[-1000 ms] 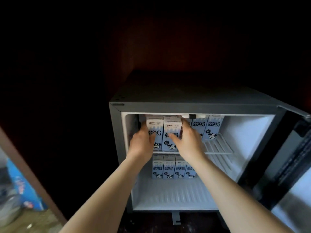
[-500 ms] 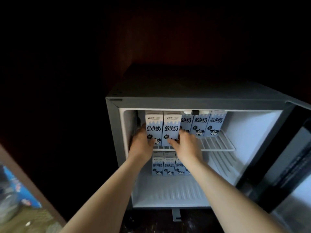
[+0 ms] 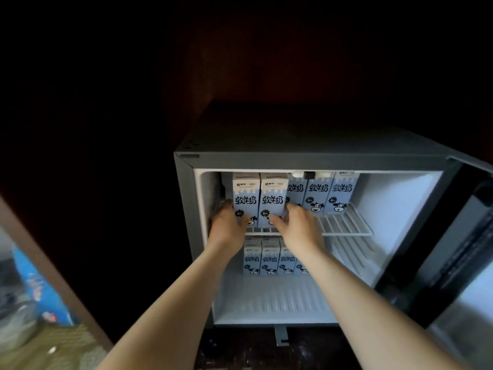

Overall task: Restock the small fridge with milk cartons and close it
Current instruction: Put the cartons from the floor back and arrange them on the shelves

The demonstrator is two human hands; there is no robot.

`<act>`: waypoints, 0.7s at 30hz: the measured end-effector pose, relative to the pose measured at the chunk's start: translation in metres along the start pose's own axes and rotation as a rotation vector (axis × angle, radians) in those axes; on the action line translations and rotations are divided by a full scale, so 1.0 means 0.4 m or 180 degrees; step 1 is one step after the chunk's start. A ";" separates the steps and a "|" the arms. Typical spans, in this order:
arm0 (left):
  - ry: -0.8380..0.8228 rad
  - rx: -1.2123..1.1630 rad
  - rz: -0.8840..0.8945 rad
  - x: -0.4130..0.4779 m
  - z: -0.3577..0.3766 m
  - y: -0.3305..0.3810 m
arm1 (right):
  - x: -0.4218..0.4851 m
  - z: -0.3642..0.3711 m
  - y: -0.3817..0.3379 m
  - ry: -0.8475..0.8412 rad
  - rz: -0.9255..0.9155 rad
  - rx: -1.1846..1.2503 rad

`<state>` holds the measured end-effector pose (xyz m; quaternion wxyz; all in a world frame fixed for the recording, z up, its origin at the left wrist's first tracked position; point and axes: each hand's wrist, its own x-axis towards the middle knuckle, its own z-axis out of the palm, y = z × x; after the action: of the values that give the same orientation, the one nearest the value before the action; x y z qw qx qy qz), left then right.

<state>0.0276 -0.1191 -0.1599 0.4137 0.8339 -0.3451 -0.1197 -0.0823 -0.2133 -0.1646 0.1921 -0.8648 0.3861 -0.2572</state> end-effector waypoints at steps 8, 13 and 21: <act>-0.0430 0.0529 0.0077 -0.103 -0.043 0.037 | -0.075 -0.122 -0.004 -0.0284 -0.0087 -0.0651; -0.0718 0.1171 0.0488 -0.188 -0.062 0.082 | -0.166 -0.231 0.011 -0.0546 -0.0234 -0.1141; -0.1787 0.1558 0.1535 -0.335 -0.023 0.249 | -0.338 -0.450 0.088 -0.0814 -0.0117 -0.1673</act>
<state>-0.1136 -0.0651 -0.0889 0.1105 0.7381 -0.6469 -0.1563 -0.2862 -0.1560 -0.0805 0.0039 -0.9172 0.3964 -0.0406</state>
